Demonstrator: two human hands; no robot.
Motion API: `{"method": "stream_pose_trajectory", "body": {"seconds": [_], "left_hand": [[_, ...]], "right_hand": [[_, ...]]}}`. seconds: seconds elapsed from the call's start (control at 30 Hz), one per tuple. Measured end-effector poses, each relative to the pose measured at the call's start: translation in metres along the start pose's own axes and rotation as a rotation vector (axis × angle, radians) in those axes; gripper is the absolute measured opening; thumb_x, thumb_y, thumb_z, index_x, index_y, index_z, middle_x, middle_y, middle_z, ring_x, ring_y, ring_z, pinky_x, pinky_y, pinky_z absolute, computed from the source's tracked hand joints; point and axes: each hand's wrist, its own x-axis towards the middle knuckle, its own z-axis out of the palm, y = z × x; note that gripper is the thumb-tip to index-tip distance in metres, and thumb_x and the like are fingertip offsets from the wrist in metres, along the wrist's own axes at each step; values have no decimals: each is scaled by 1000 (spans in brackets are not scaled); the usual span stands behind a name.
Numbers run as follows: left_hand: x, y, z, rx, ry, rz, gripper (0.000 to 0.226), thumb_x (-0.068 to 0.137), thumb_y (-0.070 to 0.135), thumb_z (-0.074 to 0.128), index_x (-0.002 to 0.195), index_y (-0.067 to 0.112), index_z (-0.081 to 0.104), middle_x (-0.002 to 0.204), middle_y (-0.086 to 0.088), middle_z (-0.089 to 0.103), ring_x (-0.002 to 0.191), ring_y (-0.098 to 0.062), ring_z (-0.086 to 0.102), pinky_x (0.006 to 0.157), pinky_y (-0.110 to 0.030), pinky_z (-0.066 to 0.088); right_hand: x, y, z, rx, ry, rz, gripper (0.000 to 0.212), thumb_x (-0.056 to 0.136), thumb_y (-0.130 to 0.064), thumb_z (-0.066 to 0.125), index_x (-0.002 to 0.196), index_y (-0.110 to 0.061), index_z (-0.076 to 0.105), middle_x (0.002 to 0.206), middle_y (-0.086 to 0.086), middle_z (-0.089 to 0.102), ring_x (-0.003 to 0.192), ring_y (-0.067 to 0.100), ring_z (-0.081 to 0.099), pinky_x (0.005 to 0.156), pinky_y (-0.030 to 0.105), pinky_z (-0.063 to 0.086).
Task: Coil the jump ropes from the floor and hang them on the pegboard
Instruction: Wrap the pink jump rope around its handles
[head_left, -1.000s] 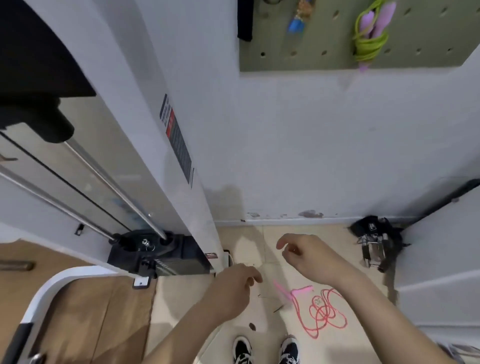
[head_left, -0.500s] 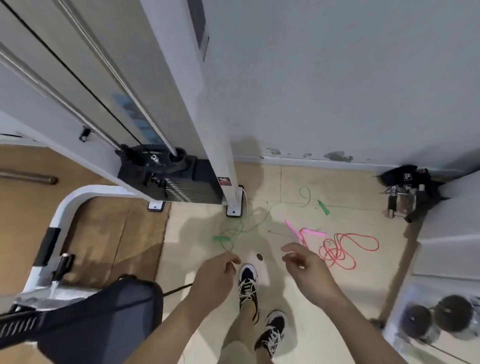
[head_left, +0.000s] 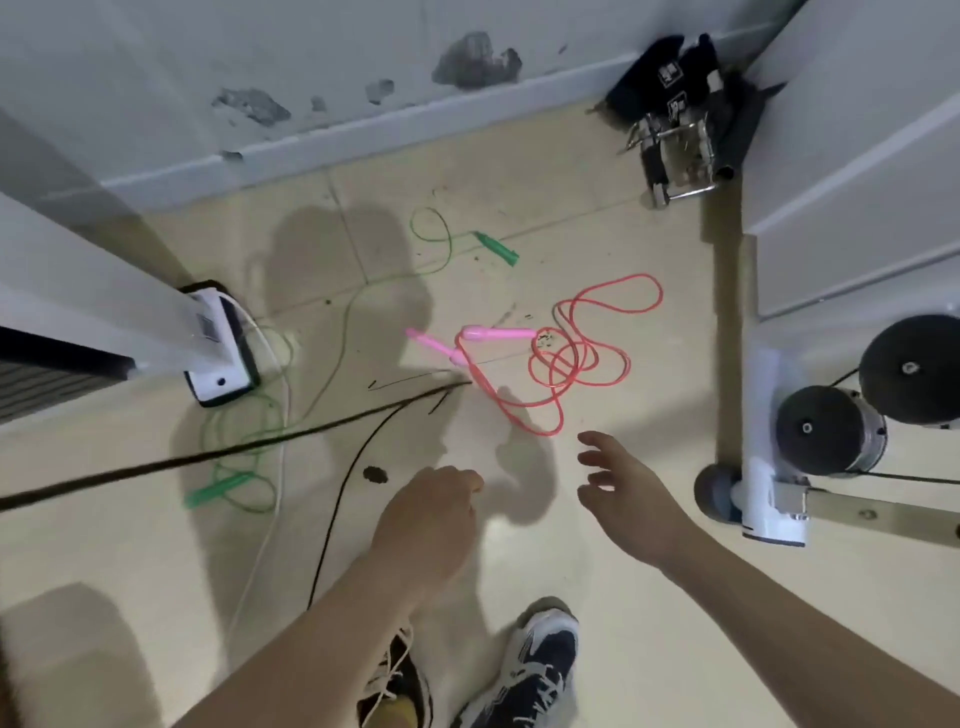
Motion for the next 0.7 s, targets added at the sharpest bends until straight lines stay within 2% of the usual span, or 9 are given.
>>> {"method": "stream_pose_trajectory", "body": {"seconds": [0.2, 0.27, 0.33, 0.4, 0.43, 0.5, 0.53, 0.6, 0.7], "left_hand": [[109, -25, 93, 169, -124, 180, 50, 88, 10, 41, 136, 24, 41, 136, 3, 46, 126, -17, 37, 99, -34, 41], [143, -31, 115, 196, -119, 255, 55, 88, 13, 40, 142, 22, 33, 148, 3, 31, 136, -16, 24, 103, -34, 39], [178, -35, 132, 277, -51, 335, 58, 85, 18, 27, 143, 12, 32, 152, -3, 25, 141, -20, 22, 102, -37, 42], [220, -41, 145, 396, 125, 390, 68, 74, 18, 19, 132, -2, 48, 137, -17, 48, 130, -30, 45, 95, -38, 50], [241, -47, 157, 416, 233, 409, 67, 71, 16, 19, 124, -4, 54, 125, -19, 57, 119, -35, 54, 94, -42, 50], [264, -52, 174, 400, 291, 321, 49, 77, 13, 22, 106, 2, 60, 95, -14, 62, 91, -37, 59, 89, -45, 47], [268, -50, 175, 332, 277, 249, 33, 84, 12, 26, 95, 10, 57, 77, -8, 54, 74, -33, 53, 81, -40, 47], [265, -40, 179, 187, 110, 109, 13, 94, 14, 38, 90, 19, 50, 63, 3, 31, 54, -18, 34, 57, -24, 36], [227, -26, 177, -158, -141, 149, 20, 94, 9, 47, 101, 8, 65, 67, 2, 40, 59, -11, 48, 50, -18, 34]], "right_hand": [[137, 76, 52, 357, 83, 255, 54, 91, -13, 53, 141, -26, 36, 109, 0, 60, 89, 17, 58, 93, 40, 51], [184, 91, 62, 381, 163, 270, 55, 93, -23, 53, 143, -21, 31, 117, 3, 62, 94, 18, 59, 89, 36, 52], [220, 96, 71, 425, 207, 256, 49, 93, -22, 54, 138, -15, 37, 108, 4, 62, 87, 16, 57, 76, 31, 49], [243, 93, 82, 516, 212, 221, 28, 90, -10, 58, 118, -13, 53, 90, 12, 62, 77, 20, 57, 65, 29, 46], [250, 92, 88, 582, 206, 205, 19, 89, -3, 59, 103, -16, 55, 100, 26, 61, 75, 25, 56, 62, 30, 45], [258, 98, 94, 672, 231, 204, 20, 87, 3, 55, 80, -15, 52, 77, 6, 50, 70, 26, 54, 56, 25, 46], [259, 104, 95, 660, 255, 223, 16, 87, 3, 52, 79, -10, 57, 75, 14, 58, 64, 22, 53, 51, 21, 43], [250, 112, 91, 611, 251, 282, 18, 88, -6, 50, 80, -7, 66, 70, 7, 58, 54, 13, 50, 47, 15, 39], [216, 110, 79, 579, -3, 455, 18, 89, -39, 59, 87, -22, 65, 87, 1, 64, 79, 14, 58, 76, 30, 47]]}}
